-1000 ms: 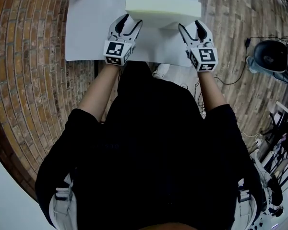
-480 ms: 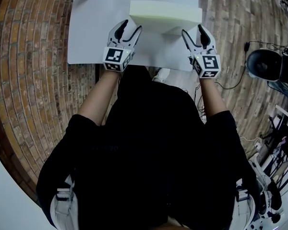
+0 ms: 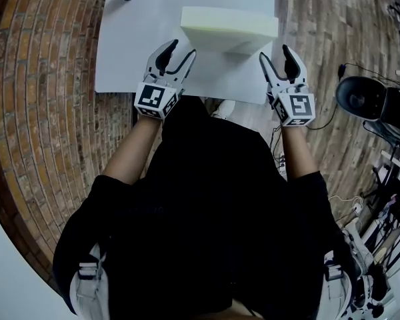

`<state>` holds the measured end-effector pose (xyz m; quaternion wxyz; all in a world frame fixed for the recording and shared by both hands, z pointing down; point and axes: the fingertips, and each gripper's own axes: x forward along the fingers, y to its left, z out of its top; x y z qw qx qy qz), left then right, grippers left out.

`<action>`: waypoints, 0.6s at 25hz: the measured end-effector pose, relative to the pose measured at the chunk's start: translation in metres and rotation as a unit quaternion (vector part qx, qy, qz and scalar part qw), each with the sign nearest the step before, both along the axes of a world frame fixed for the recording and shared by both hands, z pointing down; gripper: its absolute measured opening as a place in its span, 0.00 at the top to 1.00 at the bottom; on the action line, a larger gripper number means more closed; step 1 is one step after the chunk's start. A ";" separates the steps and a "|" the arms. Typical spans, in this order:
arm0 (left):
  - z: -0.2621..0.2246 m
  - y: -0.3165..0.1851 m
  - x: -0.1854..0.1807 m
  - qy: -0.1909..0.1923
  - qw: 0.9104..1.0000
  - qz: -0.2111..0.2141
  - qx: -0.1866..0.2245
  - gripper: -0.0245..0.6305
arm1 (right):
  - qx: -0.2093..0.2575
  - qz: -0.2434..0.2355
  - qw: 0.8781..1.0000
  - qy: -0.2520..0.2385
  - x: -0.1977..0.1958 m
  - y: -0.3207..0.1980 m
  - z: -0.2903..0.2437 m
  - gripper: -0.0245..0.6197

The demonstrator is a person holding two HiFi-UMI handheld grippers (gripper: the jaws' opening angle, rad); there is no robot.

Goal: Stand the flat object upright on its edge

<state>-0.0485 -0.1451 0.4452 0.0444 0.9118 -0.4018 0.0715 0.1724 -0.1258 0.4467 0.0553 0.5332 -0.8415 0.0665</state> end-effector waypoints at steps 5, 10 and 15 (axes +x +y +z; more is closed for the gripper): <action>-0.033 0.014 0.016 0.015 0.999 0.024 0.025 0.72 | 0.004 -0.015 1.000 -0.014 -0.011 0.009 -0.028 0.63; -0.069 0.023 0.033 0.046 0.997 0.044 0.044 0.81 | 0.037 -0.080 0.995 -0.034 -0.042 0.018 -0.061 0.76; -0.096 0.036 0.046 0.051 0.995 0.066 0.062 0.90 | 0.061 -0.113 0.990 -0.050 -0.068 0.028 -0.099 0.93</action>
